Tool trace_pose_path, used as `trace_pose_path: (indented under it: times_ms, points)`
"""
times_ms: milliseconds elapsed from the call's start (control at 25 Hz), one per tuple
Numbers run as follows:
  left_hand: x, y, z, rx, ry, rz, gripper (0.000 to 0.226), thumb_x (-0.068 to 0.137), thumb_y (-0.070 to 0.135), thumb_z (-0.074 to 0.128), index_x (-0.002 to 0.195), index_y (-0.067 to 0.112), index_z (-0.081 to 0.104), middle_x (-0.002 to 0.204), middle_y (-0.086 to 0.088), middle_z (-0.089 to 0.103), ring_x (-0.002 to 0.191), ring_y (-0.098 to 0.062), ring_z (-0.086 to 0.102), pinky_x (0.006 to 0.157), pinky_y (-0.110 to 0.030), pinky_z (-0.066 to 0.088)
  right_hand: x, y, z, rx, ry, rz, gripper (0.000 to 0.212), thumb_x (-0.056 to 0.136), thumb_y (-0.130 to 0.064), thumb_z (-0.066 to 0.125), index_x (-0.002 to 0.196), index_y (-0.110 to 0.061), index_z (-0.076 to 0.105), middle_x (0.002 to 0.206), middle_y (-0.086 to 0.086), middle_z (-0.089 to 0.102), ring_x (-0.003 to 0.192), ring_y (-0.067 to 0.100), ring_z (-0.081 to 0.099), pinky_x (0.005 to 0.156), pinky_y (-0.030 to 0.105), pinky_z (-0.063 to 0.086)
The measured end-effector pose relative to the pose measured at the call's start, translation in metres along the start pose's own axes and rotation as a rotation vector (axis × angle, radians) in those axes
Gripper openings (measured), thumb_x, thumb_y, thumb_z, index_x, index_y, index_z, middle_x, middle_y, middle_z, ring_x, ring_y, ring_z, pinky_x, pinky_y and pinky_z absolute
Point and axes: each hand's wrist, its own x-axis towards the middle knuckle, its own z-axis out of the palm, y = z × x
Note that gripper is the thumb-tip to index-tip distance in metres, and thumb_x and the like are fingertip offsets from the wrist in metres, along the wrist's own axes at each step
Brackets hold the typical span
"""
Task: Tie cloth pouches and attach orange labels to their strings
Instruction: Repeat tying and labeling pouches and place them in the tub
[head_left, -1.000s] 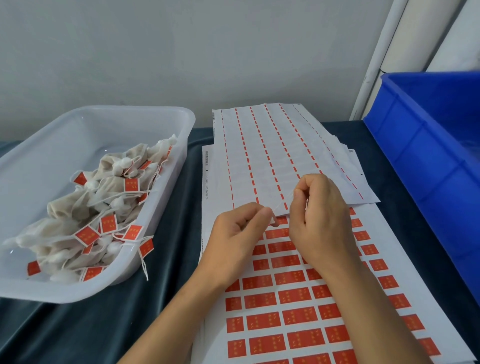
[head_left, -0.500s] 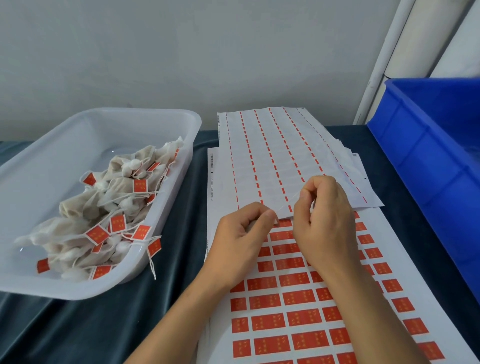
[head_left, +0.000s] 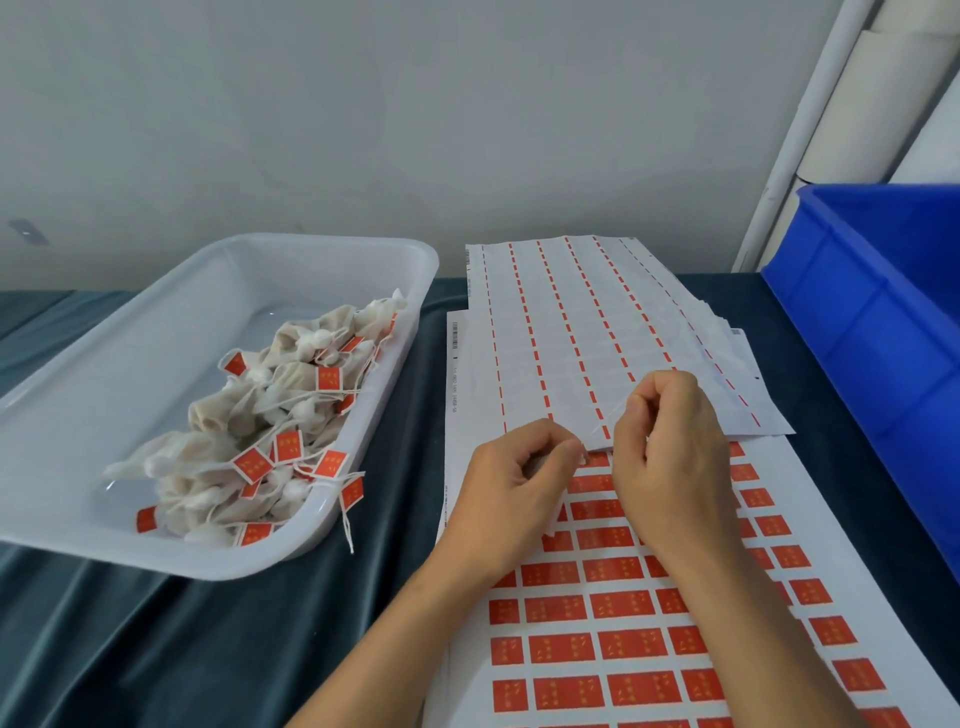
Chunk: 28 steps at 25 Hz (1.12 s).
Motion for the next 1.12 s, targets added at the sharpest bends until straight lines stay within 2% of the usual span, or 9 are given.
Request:
trace_pose_path:
  times_ms: [120, 320, 480, 560, 640, 840, 920, 1000, 1120]
  points:
    - [0.002, -0.002, -0.003, -0.049, 0.004, -0.001, 0.027, 0.106, 0.03, 0.052, 0.086, 0.031, 0.07, 0.091, 0.014, 0.075, 0.088, -0.009, 0.074, 0.075, -0.021, 0.06, -0.001, 0.0, 0.0, 0.03, -0.025, -0.021, 0.014, 0.1, -0.023, 0.057, 0.099, -0.028, 0.044, 0.09, -0.006, 0.054, 0.075, 0.01, 0.056, 0.063, 0.018, 0.043]
    - [0.007, -0.004, -0.023, -0.359, 0.061, -0.057, 0.022, 0.094, 0.027, 0.057, 0.083, 0.012, 0.069, 0.082, -0.005, 0.074, 0.077, -0.016, 0.073, 0.076, -0.025, 0.06, 0.0, 0.001, -0.002, 0.024, -0.252, -0.081, 0.005, 0.102, -0.035, 0.054, 0.101, -0.035, 0.049, 0.093, -0.02, 0.055, 0.083, -0.001, 0.059, 0.068, 0.007, 0.043]
    - [0.011, -0.008, -0.036, -0.36, 0.189, -0.085, 0.025, 0.098, 0.027, 0.061, 0.083, 0.008, 0.066, 0.08, -0.004, 0.072, 0.076, -0.014, 0.072, 0.078, -0.024, 0.059, -0.001, -0.004, -0.001, -0.011, -0.309, -0.1, 0.004, 0.102, -0.036, 0.057, 0.1, -0.034, 0.054, 0.097, -0.018, 0.06, 0.086, -0.002, 0.059, 0.072, 0.006, 0.042]
    - [0.012, -0.009, -0.036, -0.356, 0.222, -0.104, 0.022, 0.104, 0.021, 0.06, 0.086, 0.009, 0.067, 0.084, -0.008, 0.072, 0.079, -0.022, 0.073, 0.082, -0.03, 0.061, 0.002, -0.007, -0.003, -0.078, -0.363, -0.065, 0.007, 0.101, -0.038, 0.059, 0.099, -0.032, 0.057, 0.095, -0.015, 0.062, 0.08, 0.0, 0.059, 0.07, 0.009, 0.042]
    - [0.012, -0.01, -0.036, -0.346, 0.206, -0.099, 0.02, 0.105, 0.017, 0.059, 0.088, 0.011, 0.067, 0.086, -0.009, 0.073, 0.082, -0.025, 0.072, 0.085, -0.032, 0.062, 0.008, -0.012, -0.008, -0.195, -0.432, -0.022, 0.012, 0.1, -0.043, 0.059, 0.099, -0.031, 0.059, 0.09, -0.014, 0.062, 0.073, 0.0, 0.057, 0.064, 0.011, 0.039]
    - [0.008, -0.004, -0.033, -0.322, 0.067, -0.033, 0.018, 0.105, 0.016, 0.059, 0.092, 0.01, 0.069, 0.079, -0.003, 0.072, 0.073, -0.017, 0.07, 0.085, -0.032, 0.061, -0.011, -0.025, -0.024, -0.454, -0.46, 0.053, 0.032, 0.093, -0.061, 0.06, 0.107, -0.031, 0.06, 0.086, -0.015, 0.055, 0.06, 0.002, 0.047, 0.053, 0.015, 0.028]
    - [0.007, -0.002, -0.03, -0.297, 0.022, -0.013, 0.018, 0.106, 0.014, 0.059, 0.094, 0.006, 0.069, 0.078, 0.002, 0.073, 0.07, -0.011, 0.071, 0.085, -0.029, 0.06, -0.034, -0.031, -0.025, -0.506, -0.428, 0.079, 0.044, 0.088, -0.067, 0.061, 0.116, -0.032, 0.06, 0.098, -0.01, 0.063, 0.072, 0.007, 0.056, 0.059, 0.016, 0.036]
    - [0.004, 0.0, -0.024, -0.32, 0.026, -0.038, 0.018, 0.105, 0.014, 0.059, 0.096, 0.002, 0.068, 0.078, -0.003, 0.073, 0.067, -0.014, 0.069, 0.078, -0.029, 0.061, -0.057, -0.036, -0.023, -0.558, -0.355, 0.075, 0.058, 0.084, -0.073, 0.059, 0.123, -0.03, 0.059, 0.115, -0.005, 0.066, 0.096, 0.016, 0.065, 0.072, 0.028, 0.051]
    - [-0.004, 0.001, -0.009, -0.43, 0.129, -0.147, 0.017, 0.105, 0.016, 0.06, 0.093, 0.006, 0.068, 0.081, -0.007, 0.072, 0.072, -0.018, 0.068, 0.073, -0.031, 0.062, -0.084, -0.043, -0.018, -0.627, -0.286, 0.081, 0.07, 0.082, -0.08, 0.053, 0.125, -0.026, 0.06, 0.121, 0.0, 0.065, 0.107, 0.021, 0.064, 0.079, 0.037, 0.057]
